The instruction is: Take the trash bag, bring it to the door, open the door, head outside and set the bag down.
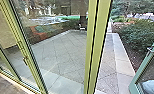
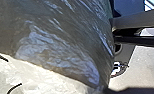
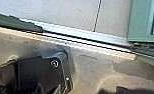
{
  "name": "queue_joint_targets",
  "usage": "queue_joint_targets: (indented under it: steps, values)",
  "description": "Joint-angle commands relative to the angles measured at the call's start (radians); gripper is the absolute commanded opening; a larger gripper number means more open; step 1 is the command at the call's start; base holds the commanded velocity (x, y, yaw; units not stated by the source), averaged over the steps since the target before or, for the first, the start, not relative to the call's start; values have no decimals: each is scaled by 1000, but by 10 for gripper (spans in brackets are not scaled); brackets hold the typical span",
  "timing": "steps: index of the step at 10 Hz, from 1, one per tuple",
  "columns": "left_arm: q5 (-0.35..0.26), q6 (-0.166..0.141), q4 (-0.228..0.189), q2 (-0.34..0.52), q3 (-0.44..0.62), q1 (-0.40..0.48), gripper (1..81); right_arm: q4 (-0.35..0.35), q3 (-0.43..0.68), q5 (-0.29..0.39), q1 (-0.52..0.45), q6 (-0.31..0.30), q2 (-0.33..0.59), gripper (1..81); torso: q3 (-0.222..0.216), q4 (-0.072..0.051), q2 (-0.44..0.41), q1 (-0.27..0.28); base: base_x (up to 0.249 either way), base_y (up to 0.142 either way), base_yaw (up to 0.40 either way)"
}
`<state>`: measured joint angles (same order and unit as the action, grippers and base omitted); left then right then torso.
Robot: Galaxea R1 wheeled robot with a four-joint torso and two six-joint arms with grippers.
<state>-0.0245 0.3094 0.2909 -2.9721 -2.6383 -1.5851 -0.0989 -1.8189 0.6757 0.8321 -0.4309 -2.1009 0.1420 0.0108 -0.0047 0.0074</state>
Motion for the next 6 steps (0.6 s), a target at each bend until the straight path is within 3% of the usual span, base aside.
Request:
queue_joint_targets:
  steps: [1, 6]
  values:
    - [-78, 2, -2, 7, 6, 23, 10, 39, -55, -117, 94, -2, -110, 811, -33, 0, 0, 0, 0, 0, 0]
    - [-78, 2, -4, 7, 4, 32, 10, 33, -193, -225, 278, 12, -306, 811, -107, 0, 0, 0, 0, 0, 0]
